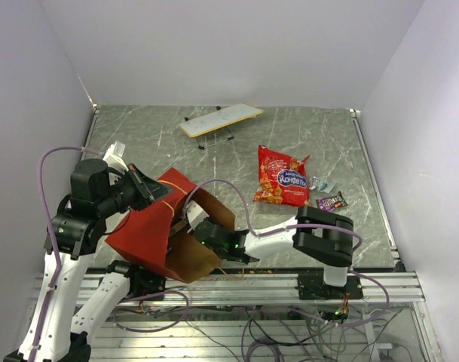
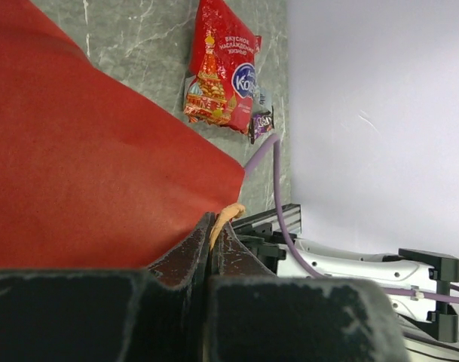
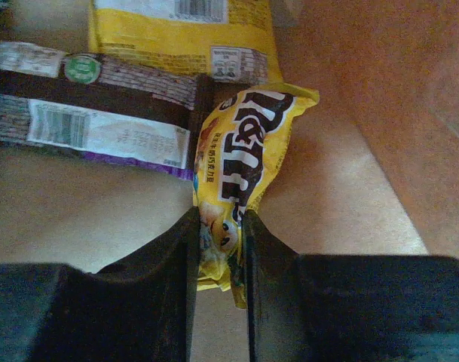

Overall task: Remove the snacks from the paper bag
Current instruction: Take out the snack from the paper bag.

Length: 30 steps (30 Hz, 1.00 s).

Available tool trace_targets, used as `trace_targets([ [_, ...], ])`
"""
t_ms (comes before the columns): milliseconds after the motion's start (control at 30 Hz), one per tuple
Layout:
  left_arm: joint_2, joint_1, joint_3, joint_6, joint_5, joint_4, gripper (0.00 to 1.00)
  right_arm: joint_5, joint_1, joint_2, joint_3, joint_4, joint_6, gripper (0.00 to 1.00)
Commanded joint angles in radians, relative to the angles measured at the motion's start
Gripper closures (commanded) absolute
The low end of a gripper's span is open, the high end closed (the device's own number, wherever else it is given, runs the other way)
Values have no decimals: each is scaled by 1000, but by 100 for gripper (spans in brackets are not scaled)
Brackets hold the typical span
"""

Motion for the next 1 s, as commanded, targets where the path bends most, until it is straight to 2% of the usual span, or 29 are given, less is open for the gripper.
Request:
trace_targets([
  [0, -11, -4, -14, -18, -18, 42, 93, -118, 0, -97, -13, -63, -31, 89],
  [133, 5, -4, 3, -2, -26, 46, 93, -230, 10, -209, -59, -79, 31, 91],
  [267, 10, -4, 16, 16, -30, 44, 93, -231, 19, -317, -125, -112, 87, 94],
  [400, -7, -4, -7, 4, -27, 52, 93, -297, 26, -415, -153, -188, 68, 100],
  [533, -27, -4, -28, -6, -31, 55, 93, -382, 32, -523, -176, -257, 31, 100],
  [967, 10, -4, 21, 11, -87, -4, 93, -428, 33, -826, -36, -682, -109, 100],
])
